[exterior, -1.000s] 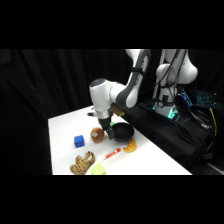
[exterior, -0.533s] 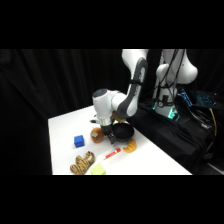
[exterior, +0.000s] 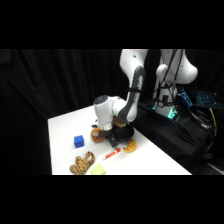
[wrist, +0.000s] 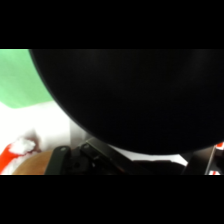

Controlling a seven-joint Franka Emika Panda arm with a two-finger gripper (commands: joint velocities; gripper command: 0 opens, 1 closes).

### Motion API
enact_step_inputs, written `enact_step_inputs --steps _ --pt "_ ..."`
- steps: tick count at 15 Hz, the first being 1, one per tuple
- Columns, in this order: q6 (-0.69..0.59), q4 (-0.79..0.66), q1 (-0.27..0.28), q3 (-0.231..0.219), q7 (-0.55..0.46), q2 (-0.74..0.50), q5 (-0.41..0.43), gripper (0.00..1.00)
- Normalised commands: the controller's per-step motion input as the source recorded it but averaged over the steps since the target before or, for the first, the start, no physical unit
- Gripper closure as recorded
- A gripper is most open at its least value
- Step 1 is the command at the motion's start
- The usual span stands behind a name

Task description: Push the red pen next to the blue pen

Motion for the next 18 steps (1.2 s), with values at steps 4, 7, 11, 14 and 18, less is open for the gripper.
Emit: enact_step_inputs --steps 4,7,11,14,18 --pt "0.06 0.13 0.258 -0.056 0.23 0.15 -0.019 0.00" --pt "0.03 0.13 0.380 -0.092 0.33 0.17 -0.112 0.00" --pt "-0.02 0.16 0.394 -0.112 0.36 0.21 -0.169 0.00" --pt "-0.09 0.20 0.358 -0.093 0.35 0.21 -0.167 0.00" --pt "-0.19 0.24 0.332 -0.068 0.34 0.17 -0.171 0.00"
